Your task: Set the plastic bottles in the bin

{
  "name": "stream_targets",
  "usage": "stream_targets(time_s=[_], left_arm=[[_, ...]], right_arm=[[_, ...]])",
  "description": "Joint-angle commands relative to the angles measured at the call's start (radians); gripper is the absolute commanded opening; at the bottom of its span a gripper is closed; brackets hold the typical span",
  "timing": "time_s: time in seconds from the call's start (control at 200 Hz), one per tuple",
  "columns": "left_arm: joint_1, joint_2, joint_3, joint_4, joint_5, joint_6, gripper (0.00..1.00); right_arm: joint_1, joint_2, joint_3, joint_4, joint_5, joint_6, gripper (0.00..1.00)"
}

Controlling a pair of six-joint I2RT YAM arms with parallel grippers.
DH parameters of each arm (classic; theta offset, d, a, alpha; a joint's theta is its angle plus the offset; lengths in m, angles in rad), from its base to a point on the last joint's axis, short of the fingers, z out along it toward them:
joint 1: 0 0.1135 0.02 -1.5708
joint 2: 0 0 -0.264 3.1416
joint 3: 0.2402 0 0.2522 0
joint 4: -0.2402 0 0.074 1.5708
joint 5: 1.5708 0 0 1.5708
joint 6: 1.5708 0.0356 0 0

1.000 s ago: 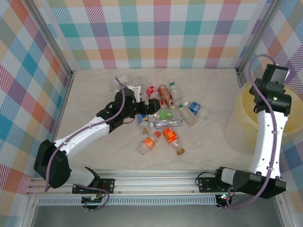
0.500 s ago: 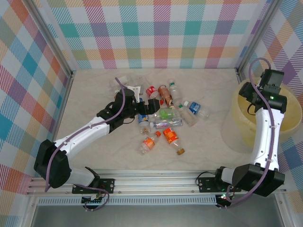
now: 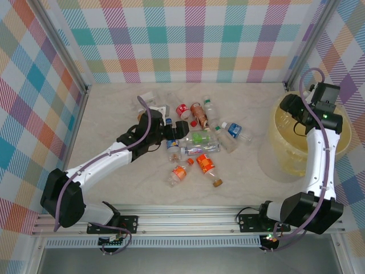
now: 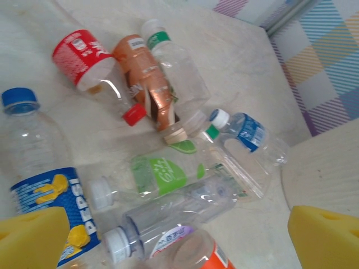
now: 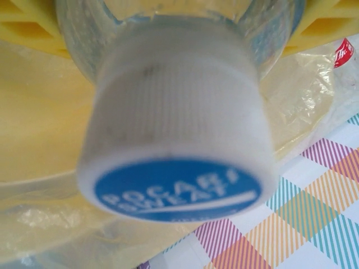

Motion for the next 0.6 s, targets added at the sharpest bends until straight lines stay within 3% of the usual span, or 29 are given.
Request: stream_targets(time_s=[0.0,0.16,0.255,0.455,0.595], left_arm=[[-0.011,-0.035,-0.019,-0.040,-0.102,-0.032,1.00],[-0.010,-0.046,-0.015,-0.110,-0.219,-0.075,1.00],[-0.009,-0.055,-0.025,-0.140,-0.280,-0.105,1.00],[-0.002,-0.067,-0.050,-0.168,-0.355,-0.166,1.00],[0.003,-0.068,-0.061,-0.218,-0.397,-0.219,1.00]], right_arm=[[0.000,-0.032,-0.015,0.033,0.014,0.022,0.80],[0.000,-0.136,-0.088,0.113,0.114,0.037,0.88],[0.001,-0.184,-0.102,0.136,0.104,0.039,0.92],[0.017,-0.260,-0.098,0.193,-0.176,0.042,0.98],[0.138,-0.267,-0.074,0.201,-0.321,0.018,1.00]])
